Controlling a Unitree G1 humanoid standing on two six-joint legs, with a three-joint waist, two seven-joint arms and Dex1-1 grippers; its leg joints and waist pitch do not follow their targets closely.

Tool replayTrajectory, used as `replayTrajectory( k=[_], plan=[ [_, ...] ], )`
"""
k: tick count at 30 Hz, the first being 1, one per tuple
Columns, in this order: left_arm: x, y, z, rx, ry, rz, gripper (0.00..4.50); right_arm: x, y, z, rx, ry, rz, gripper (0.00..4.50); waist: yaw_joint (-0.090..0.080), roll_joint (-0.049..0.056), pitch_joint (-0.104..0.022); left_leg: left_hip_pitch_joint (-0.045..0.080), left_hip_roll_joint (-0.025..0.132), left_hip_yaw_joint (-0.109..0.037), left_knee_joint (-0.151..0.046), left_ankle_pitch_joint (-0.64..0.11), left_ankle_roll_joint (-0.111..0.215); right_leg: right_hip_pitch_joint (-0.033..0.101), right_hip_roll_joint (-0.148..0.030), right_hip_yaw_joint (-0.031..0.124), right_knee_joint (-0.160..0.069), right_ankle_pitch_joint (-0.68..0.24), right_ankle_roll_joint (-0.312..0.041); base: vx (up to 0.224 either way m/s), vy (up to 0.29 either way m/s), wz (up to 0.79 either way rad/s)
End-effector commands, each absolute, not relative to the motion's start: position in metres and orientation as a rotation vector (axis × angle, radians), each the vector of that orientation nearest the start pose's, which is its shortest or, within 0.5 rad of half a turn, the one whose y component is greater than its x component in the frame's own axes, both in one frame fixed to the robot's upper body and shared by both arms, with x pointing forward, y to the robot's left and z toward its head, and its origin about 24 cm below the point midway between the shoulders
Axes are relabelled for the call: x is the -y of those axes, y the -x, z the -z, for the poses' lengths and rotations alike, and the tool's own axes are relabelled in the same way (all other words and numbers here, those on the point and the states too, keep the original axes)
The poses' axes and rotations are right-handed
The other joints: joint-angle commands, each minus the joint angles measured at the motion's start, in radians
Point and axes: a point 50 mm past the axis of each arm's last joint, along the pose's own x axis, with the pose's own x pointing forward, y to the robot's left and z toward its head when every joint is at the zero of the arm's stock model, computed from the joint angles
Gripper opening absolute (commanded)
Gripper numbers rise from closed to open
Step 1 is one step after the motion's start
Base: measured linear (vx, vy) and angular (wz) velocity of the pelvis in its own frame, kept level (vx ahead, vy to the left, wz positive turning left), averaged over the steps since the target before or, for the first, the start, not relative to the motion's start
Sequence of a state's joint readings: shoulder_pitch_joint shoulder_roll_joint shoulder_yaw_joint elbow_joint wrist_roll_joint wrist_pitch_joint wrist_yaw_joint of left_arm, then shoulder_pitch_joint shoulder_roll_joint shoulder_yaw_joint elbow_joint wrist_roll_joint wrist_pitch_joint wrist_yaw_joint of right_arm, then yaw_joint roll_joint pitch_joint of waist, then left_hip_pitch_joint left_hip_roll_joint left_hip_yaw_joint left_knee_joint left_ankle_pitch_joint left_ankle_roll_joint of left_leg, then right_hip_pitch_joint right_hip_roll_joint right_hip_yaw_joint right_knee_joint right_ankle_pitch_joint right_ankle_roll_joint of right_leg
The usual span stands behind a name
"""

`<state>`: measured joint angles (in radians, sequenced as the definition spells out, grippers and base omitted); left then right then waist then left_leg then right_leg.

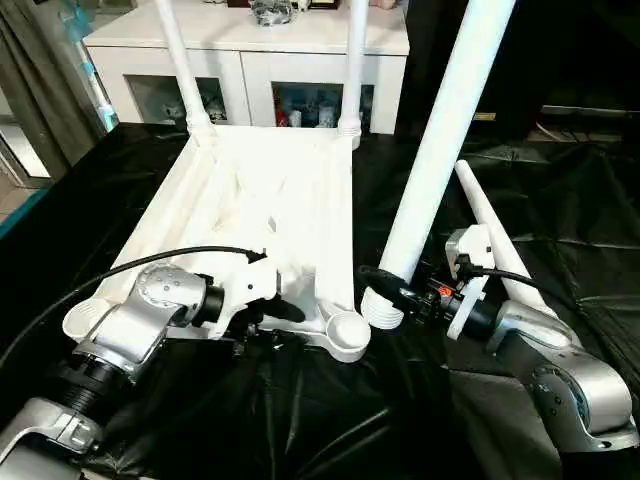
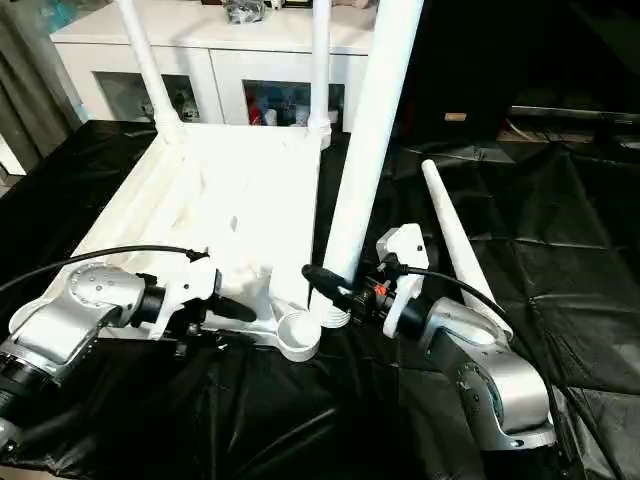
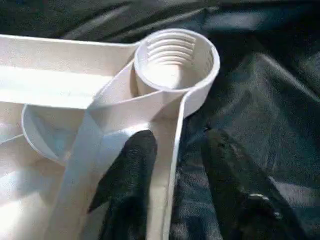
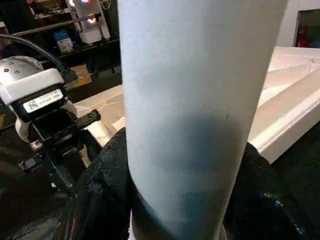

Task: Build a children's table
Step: Pick table leg

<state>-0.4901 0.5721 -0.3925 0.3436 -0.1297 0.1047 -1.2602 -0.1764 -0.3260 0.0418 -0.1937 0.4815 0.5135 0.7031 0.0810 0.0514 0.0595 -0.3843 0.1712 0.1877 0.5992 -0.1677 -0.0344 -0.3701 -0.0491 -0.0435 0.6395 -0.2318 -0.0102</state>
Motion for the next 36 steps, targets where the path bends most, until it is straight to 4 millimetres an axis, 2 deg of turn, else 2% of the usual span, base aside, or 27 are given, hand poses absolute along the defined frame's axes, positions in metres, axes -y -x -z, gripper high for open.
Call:
replayTrajectory(
  k=[1, 3, 5, 7, 11, 18, 19, 22, 23, 25, 28, 29, 32, 34, 35, 36],
  plan=[
    [-0.159, -0.293, -0.063, -0.451, -0.505, 1.438, 1.50, 0.136, -0.262, -0.101, -0.125, -0.158, -0.928, 1.90, -0.003, 0.004, -0.065, 0.026, 0.061, -0.033, -0.071, -0.249, -0.023, 0.023, -0.098, 0.055, -0.093, -0.198, -0.196, 0.000, 0.000, 0.00],
    [-0.162, -0.293, -0.060, -0.469, -0.509, 1.433, 1.26, 0.134, -0.262, -0.102, -0.126, -0.161, -0.937, 1.90, -0.003, 0.006, -0.065, 0.028, 0.062, -0.034, -0.073, -0.256, -0.025, 0.022, -0.098, 0.054, -0.094, -0.205, -0.193, 0.000, 0.000, 0.00],
    [-0.163, -0.293, -0.060, -0.472, -0.510, 1.433, 1.22, 0.134, -0.263, -0.102, -0.126, -0.161, -0.938, 1.90, -0.003, 0.006, -0.066, 0.028, 0.062, -0.034, -0.073, -0.259, -0.028, 0.022, -0.098, 0.055, -0.093, -0.202, -0.194, 0.000, 0.000, 0.00],
    [-0.164, -0.293, -0.058, -0.482, -0.512, 1.432, 0.90, 0.133, -0.263, -0.102, -0.126, -0.162, -0.941, 1.90, -0.003, 0.006, -0.066, 0.028, 0.063, -0.034, -0.073, -0.254, -0.027, 0.022, -0.099, 0.055, -0.091, -0.185, -0.199, 0.000, 0.000, 0.00],
    [-0.166, -0.293, -0.055, -0.493, -0.521, 1.432, 0.71, 0.132, -0.262, -0.102, -0.127, -0.163, -0.947, 1.90, -0.002, 0.007, -0.066, 0.027, 0.063, -0.034, -0.074, -0.254, -0.027, 0.023, -0.098, 0.055, -0.091, -0.182, -0.199, 0.000, 0.000, 0.00],
    [-0.165, -0.295, -0.056, -0.473, -0.480, 1.431, 0.10, 0.130, -0.262, -0.102, -0.142, -0.159, -0.970, 1.90, -0.003, 0.004, -0.067, 0.024, 0.063, -0.033, -0.072, -0.237, -0.021, 0.025, -0.099, 0.055, -0.089, -0.160, -0.205, 0.000, 0.000, 0.00],
    [-0.163, -0.296, -0.057, -0.465, -0.453, 1.432, 0.10, 0.128, -0.262, -0.101, -0.157, -0.150, -0.981, 1.90, -0.005, 0.001, -0.068, 0.023, 0.062, -0.032, -0.072, -0.228, -0.017, 0.026, -0.099, 0.055, -0.088, -0.145, -0.211, 0.000, 0.000, 0.00],
    [-0.158, -0.296, -0.058, -0.456, -0.427, 1.427, 0.01, 0.126, -0.263, -0.097, -0.179, -0.126, -0.984, 1.90, -0.009, 0.002, -0.069, 0.022, 0.062, -0.032, -0.070, -0.218, -0.011, 0.027, -0.099, 0.054, -0.086, -0.129, -0.215, 0.000, 0.000, 0.00],
    [-0.155, -0.298, -0.058, -0.451, -0.416, 1.417, 0.01, 0.125, -0.265, -0.095, -0.188, -0.114, -0.981, 1.90, -0.013, -0.001, -0.068, 0.021, 0.060, -0.031, -0.069, -0.215, -0.009, 0.028, -0.098, 0.054, -0.086, -0.126, -0.220, 0.000, 0.000, 0.00],
    [-0.149, -0.302, -0.055, -0.438, -0.418, 1.382, 0.00, 0.122, -0.270, -0.094, -0.195, -0.101, -0.973, 1.90, -0.015, 0.002, -0.066, 0.022, 0.060, -0.030, -0.067, -0.225, -0.009, 0.026, -0.099, 0.054, -0.090, -0.148, -0.226, 0.000, 0.000, 0.00],
    [-0.143, -0.305, -0.053, -0.418, -0.434, 1.356, 0.00, 0.120, -0.273, -0.093, -0.210, -0.083, -0.970, 1.90, -0.017, -0.001, -0.066, 0.021, 0.060, -0.032, -0.067, -0.226, -0.010, 0.029, -0.099, 0.054, -0.093, -0.180, -0.215, 0.000, 0.000, 0.00],
    [-0.142, -0.306, -0.052, -0.415, -0.437, 1.349, 0.00, 0.120, -0.273, -0.092, -0.215, -0.077, -0.970, 1.90, -0.018, 0.002, -0.066, 0.021, 0.061, -0.032, -0.069, -0.226, -0.009, 0.029, -0.098, 0.054, -0.093, -0.174, -0.210, 0.000, 0.000, 0.00],
    [-0.136, -0.311, -0.050, -0.391, -0.455, 1.295, 0.00, 0.123, -0.276, -0.087, -0.259, -0.030, -0.959, 1.90, -0.019, -0.003, -0.066, 0.022, 0.060, -0.030, -0.064, -0.217, -0.006, 0.030, -0.099, 0.055, -0.094, -0.168, -0.213, 0.000, 0.000, 0.00],
    [-0.133, -0.312, -0.052, -0.374, -0.442, 1.281, 0.00, 0.125, -0.277, -0.084, -0.282, -0.005, -0.949, 1.90, -0.018, -0.008, -0.068, 0.019, 0.059, -0.030, -0.063, -0.203, 0.001, 0.031, -0.098, 0.054, -0.092, -0.158, -0.211, 0.000, 0.000, 0.00],
    [-0.133, -0.312, -0.052, -0.373, -0.441, 1.281, 0.00, 0.126, -0.277, -0.083, -0.283, -0.002, -0.948, 1.90, -0.020, -0.007, -0.068, 0.017, 0.059, -0.031, -0.064, -0.195, 0.005, 0.034, -0.099, 0.053, -0.090, -0.151, -0.209, 0.000, 0.000, 0.00],
    [-0.132, -0.312, -0.053, -0.368, -0.441, 1.285, 0.00, 0.126, -0.279, -0.081, -0.287, 0.007, -0.942, 1.90, -0.021, -0.009, -0.068, 0.018, 0.059, -0.030, -0.063, -0.193, 0.010, 0.031, -0.098, 0.053, -0.092, -0.147, -0.210, 0.000, 0.000, 0.00]
  ],
)
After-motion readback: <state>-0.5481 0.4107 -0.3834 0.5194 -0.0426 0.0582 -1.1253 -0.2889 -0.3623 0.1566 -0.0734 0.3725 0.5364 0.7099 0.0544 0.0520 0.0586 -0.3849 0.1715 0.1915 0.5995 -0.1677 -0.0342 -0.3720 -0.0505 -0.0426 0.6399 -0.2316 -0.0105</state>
